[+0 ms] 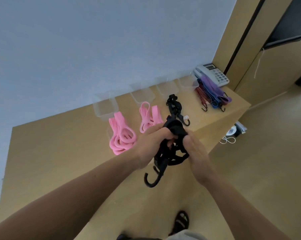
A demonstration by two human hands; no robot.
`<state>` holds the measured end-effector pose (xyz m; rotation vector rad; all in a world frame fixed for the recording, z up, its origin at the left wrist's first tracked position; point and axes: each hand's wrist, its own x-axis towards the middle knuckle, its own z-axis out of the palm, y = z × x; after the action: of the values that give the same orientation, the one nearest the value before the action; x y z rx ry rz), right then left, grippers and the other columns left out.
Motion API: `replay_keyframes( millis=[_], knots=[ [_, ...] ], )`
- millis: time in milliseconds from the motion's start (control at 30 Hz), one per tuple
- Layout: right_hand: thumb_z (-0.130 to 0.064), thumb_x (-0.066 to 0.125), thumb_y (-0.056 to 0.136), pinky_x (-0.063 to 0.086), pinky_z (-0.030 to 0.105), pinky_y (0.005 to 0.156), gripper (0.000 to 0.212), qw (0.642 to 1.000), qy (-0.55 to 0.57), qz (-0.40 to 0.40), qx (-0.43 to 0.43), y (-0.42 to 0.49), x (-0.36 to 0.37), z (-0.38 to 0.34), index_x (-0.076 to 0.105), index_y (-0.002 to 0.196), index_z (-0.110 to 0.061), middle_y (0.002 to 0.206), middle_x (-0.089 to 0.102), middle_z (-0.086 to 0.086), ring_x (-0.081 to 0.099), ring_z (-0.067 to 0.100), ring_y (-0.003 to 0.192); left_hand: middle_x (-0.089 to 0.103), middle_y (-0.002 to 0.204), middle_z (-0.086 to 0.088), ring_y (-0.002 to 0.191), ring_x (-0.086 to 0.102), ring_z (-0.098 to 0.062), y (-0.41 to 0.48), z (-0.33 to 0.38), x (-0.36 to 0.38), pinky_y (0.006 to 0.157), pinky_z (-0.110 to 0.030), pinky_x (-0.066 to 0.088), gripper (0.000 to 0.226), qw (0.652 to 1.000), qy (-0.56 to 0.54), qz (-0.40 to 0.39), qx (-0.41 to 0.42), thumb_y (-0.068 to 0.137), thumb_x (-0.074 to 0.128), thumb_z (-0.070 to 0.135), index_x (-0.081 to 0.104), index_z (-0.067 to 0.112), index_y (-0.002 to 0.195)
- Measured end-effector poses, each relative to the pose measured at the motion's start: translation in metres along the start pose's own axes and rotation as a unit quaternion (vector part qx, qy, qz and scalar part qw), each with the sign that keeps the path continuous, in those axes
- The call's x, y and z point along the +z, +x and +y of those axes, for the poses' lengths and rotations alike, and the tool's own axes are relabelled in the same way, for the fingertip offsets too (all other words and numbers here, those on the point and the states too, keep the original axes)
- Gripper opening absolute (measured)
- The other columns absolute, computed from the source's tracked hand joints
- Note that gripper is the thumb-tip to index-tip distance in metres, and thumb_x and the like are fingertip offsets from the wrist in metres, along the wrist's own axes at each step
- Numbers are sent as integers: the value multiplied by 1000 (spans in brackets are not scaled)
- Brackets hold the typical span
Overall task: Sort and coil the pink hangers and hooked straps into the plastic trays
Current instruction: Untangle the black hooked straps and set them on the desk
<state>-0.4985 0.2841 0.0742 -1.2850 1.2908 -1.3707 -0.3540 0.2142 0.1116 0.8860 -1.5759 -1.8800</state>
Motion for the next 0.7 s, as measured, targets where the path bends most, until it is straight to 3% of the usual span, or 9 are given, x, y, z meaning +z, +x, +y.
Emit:
replay_keyframes(
  millis=[100, 200, 267, 333, 400, 500, 567, 633, 700],
  knots=[
    [-52, 66, 78, 52, 17, 73, 35, 999, 24, -13, 37, 25, -27, 4, 62, 104, -28, 91, 70, -8, 69, 9, 88, 48, 67, -7, 65, 47, -19, 29, 7, 16, 65, -29, 45, 16, 998, -17, 53, 12, 76, 55, 23, 50, 16, 63],
    [-54, 68, 76, 54, 18, 70, 25, 998, 31, -1, 61, 48, -52, 10, 62, 93, -36, 91, 71, -7, 70, 10, 86, 51, 73, -9, 70, 51, -19, 63, 12, 34, 69, -35, 46, 14, 986, -46, 157, 23, 71, 58, 24, 53, 10, 70],
    [-51, 67, 79, 55, 21, 71, 20, 997, 33, 8, 62, 59, -62, 15, 60, 95, -43, 105, 65, -4, 70, 9, 89, 55, 82, -11, 74, 55, -19, 86, 11, 45, 73, -37, 50, 19, 969, -78, 234, 26, 69, 61, 24, 57, 8, 78],
    [-49, 70, 78, 56, 20, 75, 28, 998, 24, -23, 59, 67, -69, 19, 55, 101, -53, 115, 62, -9, 68, 6, 97, 61, 77, -6, 70, 61, -17, 107, 7, 53, 67, -34, 52, 15, 952, -125, 280, 12, 75, 62, 21, 56, 9, 82],
    [-42, 75, 76, 51, 10, 76, 42, 997, 9, -63, 52, 73, -74, 23, 51, 105, -62, 110, 66, -21, 65, -2, 100, 65, 65, 0, 62, 66, -16, 123, 2, 58, 59, -31, 54, 6, 938, -188, 292, -5, 84, 60, 13, 56, 13, 81],
    [-42, 75, 76, 51, 13, 81, 56, 995, -11, -82, 59, 82, -84, 35, 45, 119, -61, 114, 65, -24, 62, -4, 107, 68, 73, -7, 67, 69, -23, 144, -7, 52, 62, -35, 54, 19, 925, -238, 296, -14, 87, 59, 12, 67, 23, 73],
    [-44, 71, 78, 51, 14, 81, 58, 992, -93, -78, 45, 89, -93, 44, 42, 126, -55, 110, 66, -23, 62, -3, 103, 69, 75, -10, 70, 70, -23, 155, -13, 43, 66, -37, 54, 38, 922, -259, 287, -11, 91, 55, 8, 72, 30, 64],
    [-47, 62, 78, 49, 14, 75, 39, 968, -246, -56, 9, 101, -100, 56, 48, 115, -49, 90, 66, -21, 63, -1, 87, 70, 72, -9, 67, 70, -22, 168, -19, 33, 66, -38, 55, 45, 912, -289, 291, -17, 93, 54, 4, 73, 34, 64],
    [-52, 55, 79, 50, 31, 77, 23, 929, -368, -36, -1, 119, -105, 68, 52, 98, -40, 75, 61, -16, 60, 6, 76, 72, 69, -6, 63, 71, -20, 185, -25, 25, 67, -41, 55, 48, 907, -312, 280, -32, 94, 54, 5, 74, 37, 64]
  ],
)
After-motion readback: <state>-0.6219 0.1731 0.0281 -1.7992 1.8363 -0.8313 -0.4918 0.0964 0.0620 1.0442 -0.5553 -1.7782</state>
